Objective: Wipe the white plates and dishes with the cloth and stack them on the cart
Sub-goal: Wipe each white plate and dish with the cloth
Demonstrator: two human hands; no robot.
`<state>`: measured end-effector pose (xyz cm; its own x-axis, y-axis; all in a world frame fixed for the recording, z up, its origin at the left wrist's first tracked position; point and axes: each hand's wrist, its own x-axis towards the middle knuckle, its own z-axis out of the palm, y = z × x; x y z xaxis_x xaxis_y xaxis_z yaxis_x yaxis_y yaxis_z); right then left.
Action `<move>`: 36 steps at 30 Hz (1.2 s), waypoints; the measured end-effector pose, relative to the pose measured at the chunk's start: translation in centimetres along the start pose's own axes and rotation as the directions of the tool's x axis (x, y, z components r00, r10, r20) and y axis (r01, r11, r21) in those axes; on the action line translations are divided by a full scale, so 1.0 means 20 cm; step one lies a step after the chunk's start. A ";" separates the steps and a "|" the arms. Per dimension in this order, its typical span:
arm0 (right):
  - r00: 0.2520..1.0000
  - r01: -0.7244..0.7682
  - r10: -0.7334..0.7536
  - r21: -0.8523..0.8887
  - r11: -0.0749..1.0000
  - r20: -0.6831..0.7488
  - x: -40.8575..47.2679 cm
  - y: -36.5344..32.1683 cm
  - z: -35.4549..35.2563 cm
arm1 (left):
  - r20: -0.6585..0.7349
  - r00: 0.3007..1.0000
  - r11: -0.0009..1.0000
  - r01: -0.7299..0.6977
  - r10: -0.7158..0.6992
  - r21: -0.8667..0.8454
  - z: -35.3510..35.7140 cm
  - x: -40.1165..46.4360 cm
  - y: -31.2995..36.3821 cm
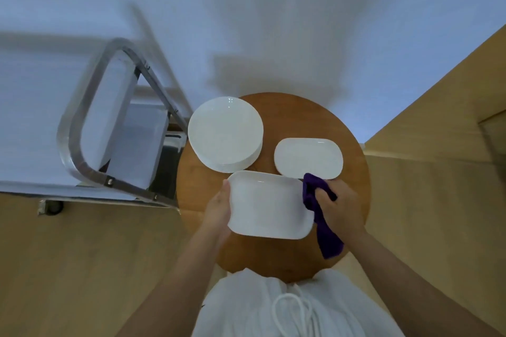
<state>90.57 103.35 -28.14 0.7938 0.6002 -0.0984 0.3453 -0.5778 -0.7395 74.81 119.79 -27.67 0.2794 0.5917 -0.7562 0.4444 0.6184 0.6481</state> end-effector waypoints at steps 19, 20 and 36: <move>0.934 -0.341 0.357 0.253 0.906 -0.021 0.06 0.10 0.06 | -0.337 0.931 0.863 0.055 0.137 0.502 0.13 0.34 -0.34; 0.933 -0.346 0.360 0.251 0.904 -0.012 0.06 0.10 0.06 | -0.358 0.924 0.833 0.093 0.132 0.546 0.12 0.36 -0.34; 0.921 -0.387 0.385 0.246 0.889 0.056 0.18 0.15 0.03 | -0.021 0.928 0.409 -0.144 0.371 0.901 0.31 0.51 -0.29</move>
<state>94.17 104.13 -31.24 0.8360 0.3613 -0.4131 -0.1234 -0.6096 -0.7831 80.27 119.04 -39.63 0.4068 0.7895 -0.4596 0.9086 -0.2977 0.2929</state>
